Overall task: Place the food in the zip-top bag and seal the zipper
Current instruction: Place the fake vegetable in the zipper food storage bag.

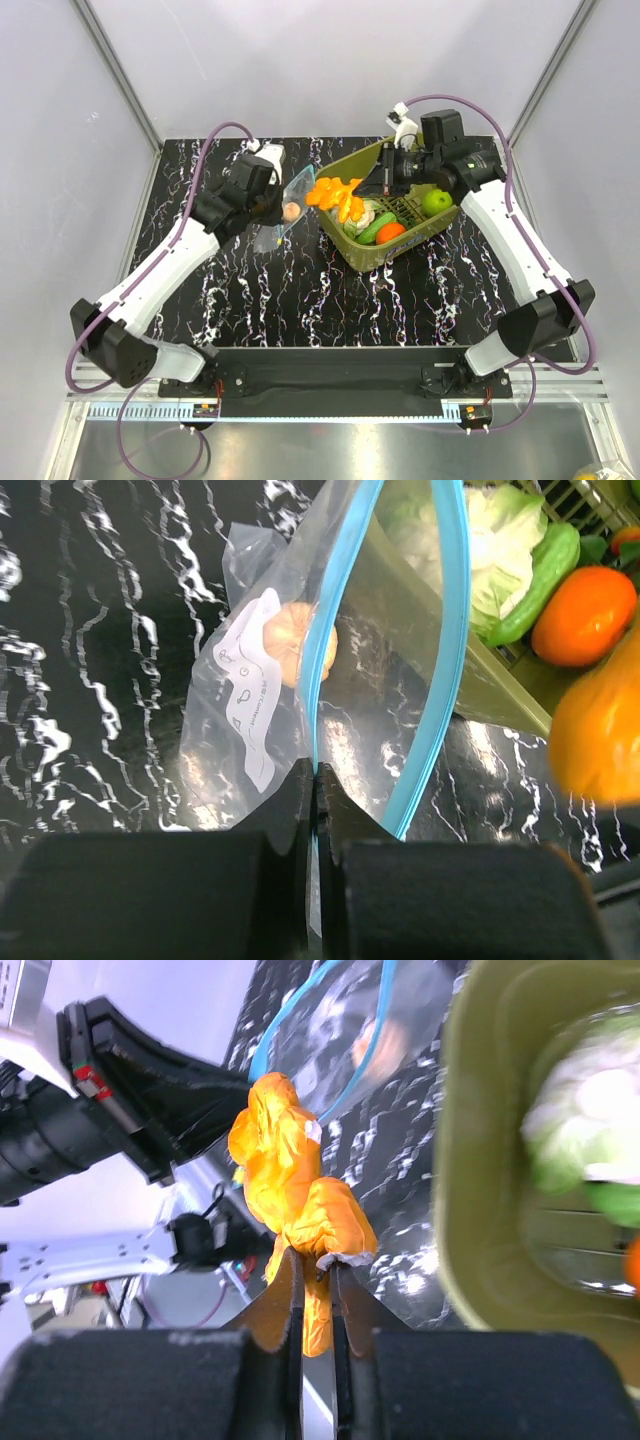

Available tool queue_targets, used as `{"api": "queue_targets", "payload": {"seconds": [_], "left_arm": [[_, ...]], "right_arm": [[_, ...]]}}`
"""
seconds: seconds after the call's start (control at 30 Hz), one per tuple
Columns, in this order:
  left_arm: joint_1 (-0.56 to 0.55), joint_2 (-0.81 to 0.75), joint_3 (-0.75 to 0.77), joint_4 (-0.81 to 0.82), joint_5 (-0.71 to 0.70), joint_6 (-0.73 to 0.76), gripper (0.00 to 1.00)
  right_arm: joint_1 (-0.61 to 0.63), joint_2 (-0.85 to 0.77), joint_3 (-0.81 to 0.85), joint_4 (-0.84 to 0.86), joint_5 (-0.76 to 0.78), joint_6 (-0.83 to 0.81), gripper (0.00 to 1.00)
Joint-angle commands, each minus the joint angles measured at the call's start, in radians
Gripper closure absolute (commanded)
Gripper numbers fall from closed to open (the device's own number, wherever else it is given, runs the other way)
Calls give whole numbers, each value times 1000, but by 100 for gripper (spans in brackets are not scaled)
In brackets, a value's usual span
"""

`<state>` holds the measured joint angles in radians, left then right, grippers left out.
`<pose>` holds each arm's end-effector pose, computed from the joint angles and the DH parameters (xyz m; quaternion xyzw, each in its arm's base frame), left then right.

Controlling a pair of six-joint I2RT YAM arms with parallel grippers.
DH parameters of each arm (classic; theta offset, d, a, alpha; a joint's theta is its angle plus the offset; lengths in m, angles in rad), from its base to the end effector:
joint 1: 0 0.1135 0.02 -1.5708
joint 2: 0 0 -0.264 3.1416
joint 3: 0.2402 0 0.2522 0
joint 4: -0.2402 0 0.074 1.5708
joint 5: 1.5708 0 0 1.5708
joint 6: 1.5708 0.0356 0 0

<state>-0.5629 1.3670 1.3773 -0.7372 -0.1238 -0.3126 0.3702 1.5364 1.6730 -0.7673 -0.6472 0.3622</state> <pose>0.2498 -0.1524 0.3619 0.0885 0.9066 -0.1222 0.3941 0.2981 0.1387 0.4098 -0.1474 0.8447 0.4185 0.2994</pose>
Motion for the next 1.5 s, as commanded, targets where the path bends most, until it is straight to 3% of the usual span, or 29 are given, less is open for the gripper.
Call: {"api": "queue_targets", "payload": {"seconds": [0.0,0.5,0.73,0.93,1.1,1.2,1.47], "left_arm": [[-14,-80,-18,98,-118,4,100],[-89,-261,-178,173,-89,-46,100],[-120,-253,-169,212,-54,-5,100],[-176,-157,-113,206,-33,3,100],[-187,-131,-110,257,42,-5,100],[-187,-129,-104,266,67,-25,100],[-158,-230,-144,335,169,-94,100]], "right_arm": [[65,14,76,-32,-39,50,100],[157,238,296,-154,66,145,100],[187,330,418,-270,124,127,100],[226,403,514,-360,182,103,100],[230,372,439,-267,158,161,100],[230,367,375,-222,153,184,93],[228,383,321,-161,190,150,93]]}}
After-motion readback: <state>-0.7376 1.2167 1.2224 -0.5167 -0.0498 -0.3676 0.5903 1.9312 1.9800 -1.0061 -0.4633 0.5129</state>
